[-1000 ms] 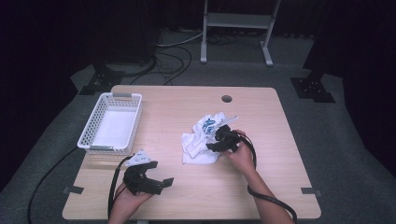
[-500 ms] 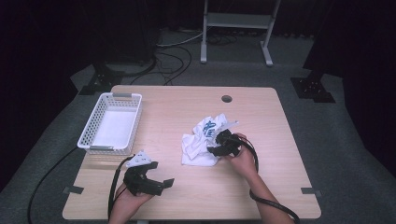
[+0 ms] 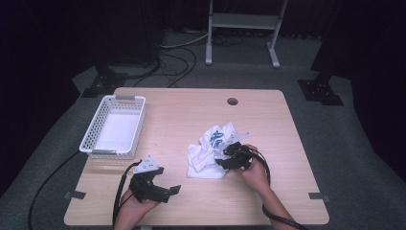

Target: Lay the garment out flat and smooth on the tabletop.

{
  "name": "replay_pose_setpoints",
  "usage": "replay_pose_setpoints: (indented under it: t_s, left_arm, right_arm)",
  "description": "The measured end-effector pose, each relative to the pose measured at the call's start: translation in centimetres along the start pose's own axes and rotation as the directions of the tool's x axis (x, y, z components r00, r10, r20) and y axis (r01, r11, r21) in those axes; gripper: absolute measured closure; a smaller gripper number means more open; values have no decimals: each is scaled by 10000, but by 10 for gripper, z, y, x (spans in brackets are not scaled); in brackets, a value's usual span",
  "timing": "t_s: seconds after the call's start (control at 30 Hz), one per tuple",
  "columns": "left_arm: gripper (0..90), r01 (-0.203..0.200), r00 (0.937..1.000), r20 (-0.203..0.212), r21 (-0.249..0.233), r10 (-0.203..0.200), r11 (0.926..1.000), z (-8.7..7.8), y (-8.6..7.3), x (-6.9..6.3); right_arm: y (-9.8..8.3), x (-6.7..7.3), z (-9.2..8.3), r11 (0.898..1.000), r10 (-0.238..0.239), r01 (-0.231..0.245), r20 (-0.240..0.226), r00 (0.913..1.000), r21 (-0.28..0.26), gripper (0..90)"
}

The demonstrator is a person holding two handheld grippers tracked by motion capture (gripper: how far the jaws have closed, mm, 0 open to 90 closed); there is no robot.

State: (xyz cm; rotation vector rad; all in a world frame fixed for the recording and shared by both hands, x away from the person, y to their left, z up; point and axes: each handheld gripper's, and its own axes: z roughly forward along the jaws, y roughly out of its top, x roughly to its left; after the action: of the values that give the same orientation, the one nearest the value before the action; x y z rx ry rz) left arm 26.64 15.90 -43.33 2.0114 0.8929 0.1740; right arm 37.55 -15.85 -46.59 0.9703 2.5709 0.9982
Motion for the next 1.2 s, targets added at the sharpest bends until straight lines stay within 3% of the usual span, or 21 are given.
replay_pose_setpoints:
  t_s: [0.63, 1.2]
  left_arm:
    - [36, -226, 9997, 74, 118, 225, 9997, 8, 2, -11]
    - [38, -402, 9990, 167, -241, 406, 9989, 12, 5, -24]
  right_arm:
    - [-31, 25, -22, 9989, -363, 352, -367, 9987, -293, 474]
    - [-54, 42, -38, 9968, -596, 554, -739, 9955, -569, 474]
